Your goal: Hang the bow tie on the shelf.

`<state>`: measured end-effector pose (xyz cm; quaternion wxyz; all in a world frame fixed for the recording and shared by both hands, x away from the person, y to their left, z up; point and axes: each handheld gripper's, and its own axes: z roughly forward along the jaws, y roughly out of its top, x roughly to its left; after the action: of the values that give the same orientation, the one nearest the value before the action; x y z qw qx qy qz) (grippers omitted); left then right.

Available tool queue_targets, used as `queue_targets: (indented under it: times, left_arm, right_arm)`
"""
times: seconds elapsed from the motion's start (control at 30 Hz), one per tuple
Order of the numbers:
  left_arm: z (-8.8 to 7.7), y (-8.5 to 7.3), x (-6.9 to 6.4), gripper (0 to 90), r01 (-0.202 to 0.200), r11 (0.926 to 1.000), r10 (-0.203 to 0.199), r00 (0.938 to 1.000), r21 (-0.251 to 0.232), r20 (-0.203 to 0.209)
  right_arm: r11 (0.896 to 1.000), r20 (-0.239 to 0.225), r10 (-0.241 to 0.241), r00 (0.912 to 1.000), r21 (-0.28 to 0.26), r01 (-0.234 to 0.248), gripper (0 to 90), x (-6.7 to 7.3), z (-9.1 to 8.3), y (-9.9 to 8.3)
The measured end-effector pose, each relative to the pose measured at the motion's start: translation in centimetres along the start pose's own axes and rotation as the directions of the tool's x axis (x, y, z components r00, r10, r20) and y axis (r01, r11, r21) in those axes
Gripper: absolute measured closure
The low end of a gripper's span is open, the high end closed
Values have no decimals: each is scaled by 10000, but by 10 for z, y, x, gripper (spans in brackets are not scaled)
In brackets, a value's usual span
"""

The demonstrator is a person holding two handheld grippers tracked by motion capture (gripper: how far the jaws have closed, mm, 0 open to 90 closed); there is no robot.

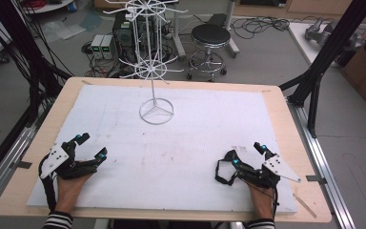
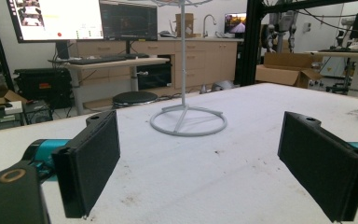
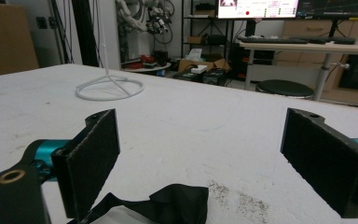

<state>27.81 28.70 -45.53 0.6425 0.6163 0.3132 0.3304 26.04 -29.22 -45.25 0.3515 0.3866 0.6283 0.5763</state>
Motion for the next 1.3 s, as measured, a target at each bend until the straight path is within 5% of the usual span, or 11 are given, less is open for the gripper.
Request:
queue_targets:
  times: [0.57,1.13,1.3]
  left_arm:
    - [0,0,0,132,-30,10000,30,10000,15,14]
    - [0,0,0,133,-47,10000,47,10000,18,15]
    - [0,0,0,132,-44,10000,44,10000,12,14]
  right_arm:
    - [9999,117,-141,9998,-32,141,107,1,0,0]
    - [9862,-284,28,9996,1656,19,108,-7,3,40]
    - [9640,-869,13,9962,2648,219,108,-12,5,49]
